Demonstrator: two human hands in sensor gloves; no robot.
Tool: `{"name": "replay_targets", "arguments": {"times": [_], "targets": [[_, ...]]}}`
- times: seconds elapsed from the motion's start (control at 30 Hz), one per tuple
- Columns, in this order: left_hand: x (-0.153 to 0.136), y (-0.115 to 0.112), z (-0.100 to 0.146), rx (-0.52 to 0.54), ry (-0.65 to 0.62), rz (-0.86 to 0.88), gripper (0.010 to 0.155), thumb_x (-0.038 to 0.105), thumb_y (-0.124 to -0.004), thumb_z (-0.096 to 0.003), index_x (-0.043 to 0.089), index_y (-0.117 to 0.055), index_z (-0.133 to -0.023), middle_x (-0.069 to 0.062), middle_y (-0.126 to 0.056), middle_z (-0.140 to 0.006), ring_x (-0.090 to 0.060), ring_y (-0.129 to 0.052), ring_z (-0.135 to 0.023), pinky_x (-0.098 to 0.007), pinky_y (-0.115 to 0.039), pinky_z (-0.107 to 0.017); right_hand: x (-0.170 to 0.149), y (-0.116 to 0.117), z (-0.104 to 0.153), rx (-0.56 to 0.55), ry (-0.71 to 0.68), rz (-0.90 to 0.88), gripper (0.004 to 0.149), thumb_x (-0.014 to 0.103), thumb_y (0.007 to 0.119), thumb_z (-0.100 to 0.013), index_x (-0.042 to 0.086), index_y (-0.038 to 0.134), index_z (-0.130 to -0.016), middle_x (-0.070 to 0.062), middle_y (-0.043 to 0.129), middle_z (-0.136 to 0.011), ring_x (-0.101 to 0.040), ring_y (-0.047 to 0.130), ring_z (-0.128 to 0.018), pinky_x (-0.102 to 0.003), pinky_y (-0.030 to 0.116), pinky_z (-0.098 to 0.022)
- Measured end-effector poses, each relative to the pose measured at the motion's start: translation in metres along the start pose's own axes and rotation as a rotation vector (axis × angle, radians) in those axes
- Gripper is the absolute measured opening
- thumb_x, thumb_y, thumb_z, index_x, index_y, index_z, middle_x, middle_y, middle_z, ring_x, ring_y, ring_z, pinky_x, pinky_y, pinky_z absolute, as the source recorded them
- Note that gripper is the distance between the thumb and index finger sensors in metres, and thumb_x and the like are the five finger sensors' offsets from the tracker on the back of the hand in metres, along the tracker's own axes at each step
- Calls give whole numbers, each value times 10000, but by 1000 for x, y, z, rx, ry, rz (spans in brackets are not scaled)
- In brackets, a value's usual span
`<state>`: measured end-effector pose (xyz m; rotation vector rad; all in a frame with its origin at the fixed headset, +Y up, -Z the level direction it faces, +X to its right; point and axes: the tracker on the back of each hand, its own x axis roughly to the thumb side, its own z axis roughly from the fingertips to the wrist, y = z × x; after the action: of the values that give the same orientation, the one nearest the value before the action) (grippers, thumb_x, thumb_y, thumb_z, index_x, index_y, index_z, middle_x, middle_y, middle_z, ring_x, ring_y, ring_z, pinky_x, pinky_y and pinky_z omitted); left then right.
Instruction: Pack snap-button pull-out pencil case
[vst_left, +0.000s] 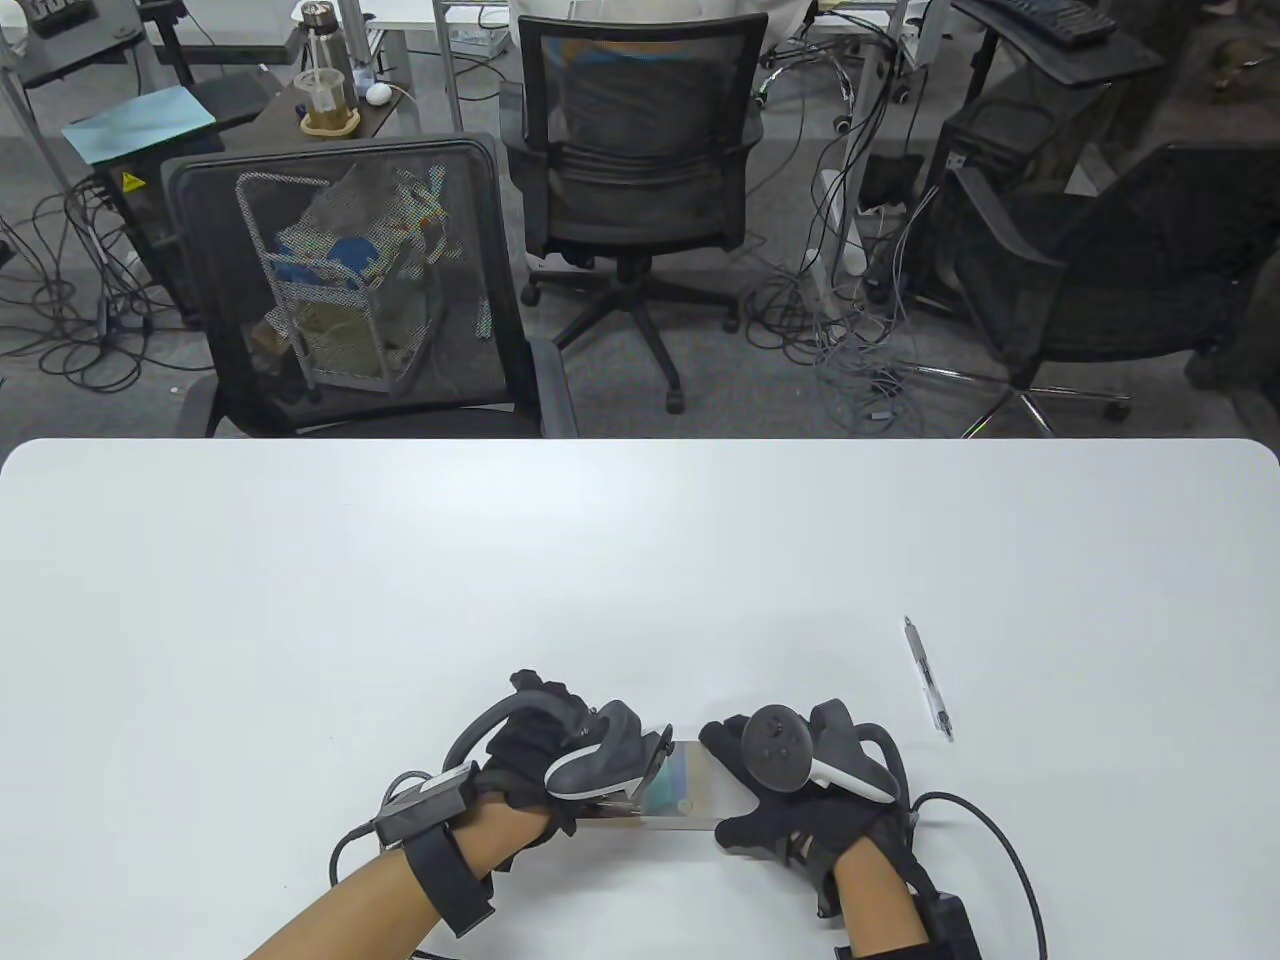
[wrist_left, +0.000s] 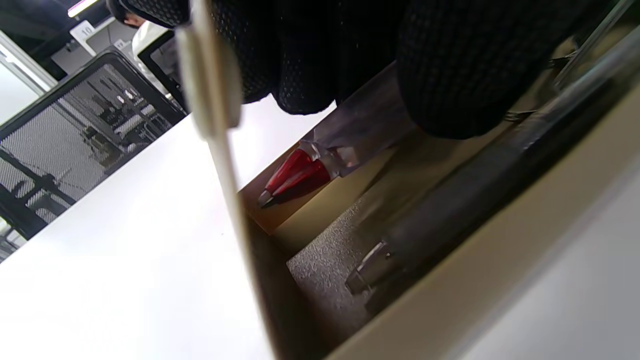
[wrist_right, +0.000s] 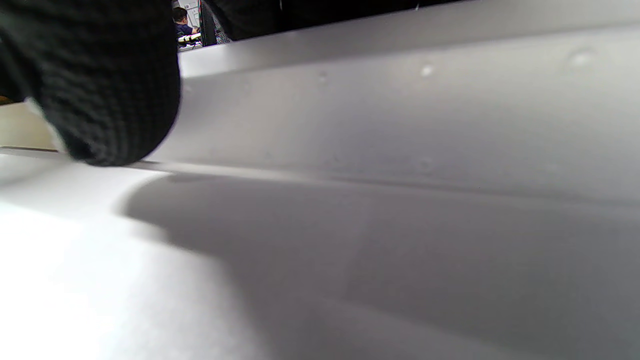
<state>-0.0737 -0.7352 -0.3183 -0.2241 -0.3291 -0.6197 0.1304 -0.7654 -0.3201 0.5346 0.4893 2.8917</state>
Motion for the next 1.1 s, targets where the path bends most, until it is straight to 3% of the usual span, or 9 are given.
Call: {"name": "replay_targets", "arguments": {"times": [0.27,0.6,0.73,0.93,1.1], "targets": [[0,-2,15,98,27,-116,583,503,-937,-309,298,-876,-851,67,-881,-914,-224,-889,-863,-561,-561,-795,0,0,0,0,2,1,917,596,896,-295,376,458,-1070,53,527,-1167,-284,585,-1047,-572,442,-768],[-19,-2,17,99,31,-74,578,502,-926,-310,323,-871,-857,85,-871,-936,-210,-889,-879,-552,-563,-799,1,0,0,-2,12,2,915,599,895,-298,375,457,-1070,51,530,-1165,-285,590,-1044,-570,448,-766],[-38,0,19,60,12,37,596,510,-910,-313,333,-856,-879,86,-849,-961,-209,-873,-899,-550,-557,-801,0,1,0,-6,10,1,917,601,895,-297,375,457,-1070,53,530,-1165,-285,591,-1043,-571,449,-765],[-79,4,37,153,74,347,587,519,-902,-313,340,-863,-870,93,-849,-956,-209,-870,-899,-545,-558,-801,0,1,0,-18,4,5,917,603,894,-297,371,459,-1070,48,533,-1165,-285,595,-1041,-572,452,-765],[-125,-19,48,244,210,650,626,533,-892,-321,337,-827,-912,87,-802,-1010,-228,-817,-960,-555,-525,-816,1,2,1,-19,4,6,915,602,895,-297,373,459,-1069,48,533,-1164,-288,594,-1041,-572,452,-765]]}}
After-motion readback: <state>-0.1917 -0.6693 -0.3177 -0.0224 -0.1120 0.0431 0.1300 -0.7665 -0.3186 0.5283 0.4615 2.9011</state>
